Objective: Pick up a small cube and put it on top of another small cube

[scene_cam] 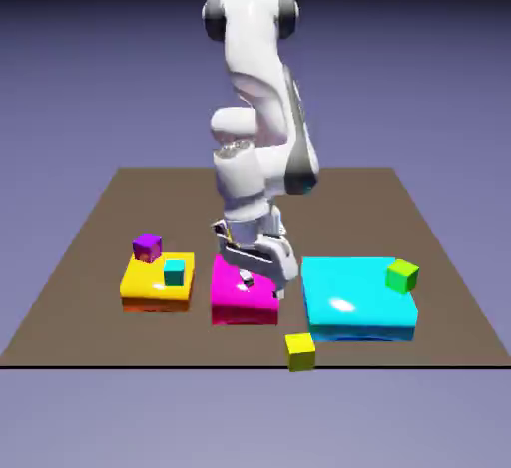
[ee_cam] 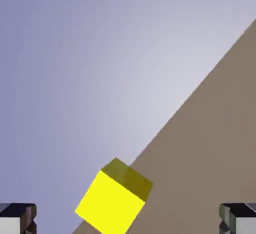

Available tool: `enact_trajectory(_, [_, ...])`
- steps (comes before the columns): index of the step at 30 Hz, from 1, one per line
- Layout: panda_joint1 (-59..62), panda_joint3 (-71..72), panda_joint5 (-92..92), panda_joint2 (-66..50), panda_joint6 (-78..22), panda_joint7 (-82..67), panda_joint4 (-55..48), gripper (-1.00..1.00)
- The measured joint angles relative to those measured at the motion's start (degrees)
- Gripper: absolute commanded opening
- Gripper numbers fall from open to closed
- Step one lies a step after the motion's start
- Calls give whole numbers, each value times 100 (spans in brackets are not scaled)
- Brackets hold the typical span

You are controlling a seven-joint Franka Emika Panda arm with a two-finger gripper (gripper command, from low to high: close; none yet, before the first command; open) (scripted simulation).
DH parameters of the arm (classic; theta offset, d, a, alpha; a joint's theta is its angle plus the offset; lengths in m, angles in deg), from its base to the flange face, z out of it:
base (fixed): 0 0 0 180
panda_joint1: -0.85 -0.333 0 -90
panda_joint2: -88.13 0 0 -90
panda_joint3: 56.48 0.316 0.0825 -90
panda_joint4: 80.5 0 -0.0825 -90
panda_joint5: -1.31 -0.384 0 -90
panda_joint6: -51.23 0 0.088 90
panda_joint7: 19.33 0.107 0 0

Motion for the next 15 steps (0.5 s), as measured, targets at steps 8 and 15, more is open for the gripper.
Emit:
enact_trajectory(8, [758,741,-803,-1643,-926,1500,-1007,0])
enact_trajectory(15, [415,704,-838,-2512,-135,1368,-1143,-100])
